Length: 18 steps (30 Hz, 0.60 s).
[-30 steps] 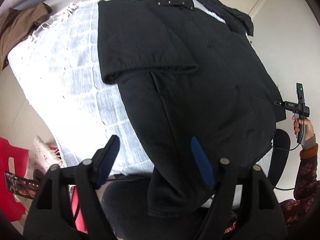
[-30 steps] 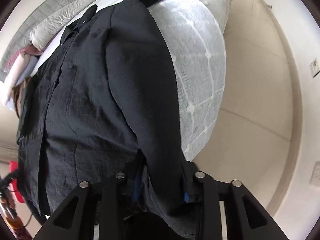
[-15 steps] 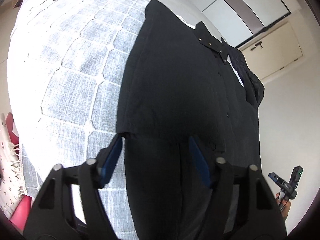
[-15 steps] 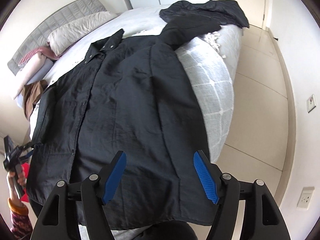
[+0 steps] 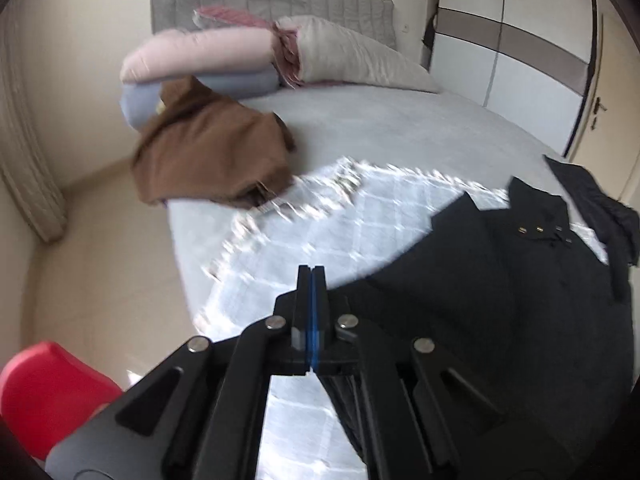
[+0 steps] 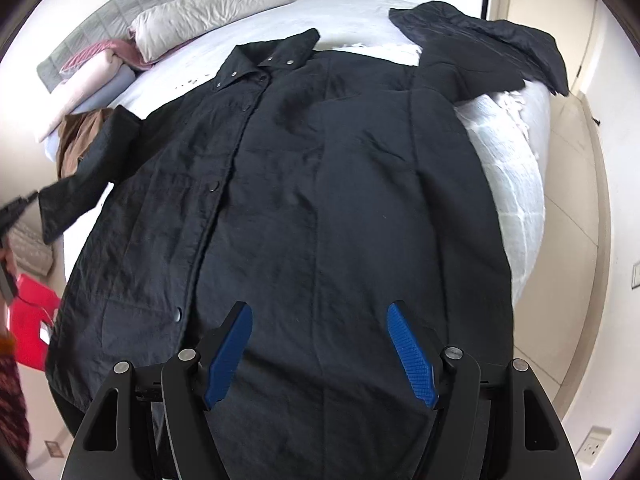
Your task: Fold large clothes
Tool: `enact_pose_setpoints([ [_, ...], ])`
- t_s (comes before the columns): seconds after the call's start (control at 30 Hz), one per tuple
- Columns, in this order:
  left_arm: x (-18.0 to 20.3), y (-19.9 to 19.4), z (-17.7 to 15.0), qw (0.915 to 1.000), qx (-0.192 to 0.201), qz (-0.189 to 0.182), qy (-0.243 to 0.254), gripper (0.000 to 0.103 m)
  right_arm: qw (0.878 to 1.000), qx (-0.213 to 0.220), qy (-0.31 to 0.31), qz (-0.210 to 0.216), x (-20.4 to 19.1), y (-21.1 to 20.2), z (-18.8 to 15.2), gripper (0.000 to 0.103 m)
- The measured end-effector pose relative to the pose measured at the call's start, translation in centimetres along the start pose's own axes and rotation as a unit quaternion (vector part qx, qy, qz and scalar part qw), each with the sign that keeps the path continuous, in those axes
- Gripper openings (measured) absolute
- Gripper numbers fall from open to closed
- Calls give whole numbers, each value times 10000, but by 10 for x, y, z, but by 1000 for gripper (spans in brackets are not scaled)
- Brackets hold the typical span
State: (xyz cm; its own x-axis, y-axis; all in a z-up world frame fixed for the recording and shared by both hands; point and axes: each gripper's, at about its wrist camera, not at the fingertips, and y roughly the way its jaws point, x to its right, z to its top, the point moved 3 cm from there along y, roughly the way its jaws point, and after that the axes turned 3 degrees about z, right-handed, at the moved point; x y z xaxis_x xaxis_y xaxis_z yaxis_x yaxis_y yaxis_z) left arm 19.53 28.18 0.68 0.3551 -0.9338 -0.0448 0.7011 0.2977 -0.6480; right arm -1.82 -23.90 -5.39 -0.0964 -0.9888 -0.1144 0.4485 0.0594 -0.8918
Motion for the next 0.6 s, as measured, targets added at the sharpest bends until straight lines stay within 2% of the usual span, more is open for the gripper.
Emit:
enact_pose_setpoints([
  [0.07,-30,7,20,9990,137,426,68,0,10000,-19,-62,-5,-7,6,7,71],
  [0.2,-69,30,40,9958,83,906,78,0,9999,-106,-115,-16,-22,25,21,71],
  [0.23,-78,37,42,9956,50,932,132,0,9998,-134,-130,-11,-26,29,24,71],
  [0.3,-87,45,37,9974,-223,656,208,0,9997,-174,-193,36,-34,35,30,71],
  [0.33,-89,50,33,9979,-404,465,184,5,9996,-188,-221,59,-38,38,32,71],
  [0.4,-93,60,18,9963,-855,-36,95,30,9992,-234,-302,124,-48,45,37,71],
  [0.43,-92,63,10,9943,-1032,-266,57,58,9990,-256,-339,150,-52,48,39,71],
  [0.47,-93,64,1,9924,-1139,-469,9,75,9987,-287,-378,174,-57,52,41,71],
  [0.53,-93,70,-20,9871,-1356,-846,-86,77,9983,-328,-439,192,-66,59,44,71],
  [0.6,-91,78,-39,9782,-1725,-1135,-202,77,9977,-377,-510,220,-76,65,47,71],
])
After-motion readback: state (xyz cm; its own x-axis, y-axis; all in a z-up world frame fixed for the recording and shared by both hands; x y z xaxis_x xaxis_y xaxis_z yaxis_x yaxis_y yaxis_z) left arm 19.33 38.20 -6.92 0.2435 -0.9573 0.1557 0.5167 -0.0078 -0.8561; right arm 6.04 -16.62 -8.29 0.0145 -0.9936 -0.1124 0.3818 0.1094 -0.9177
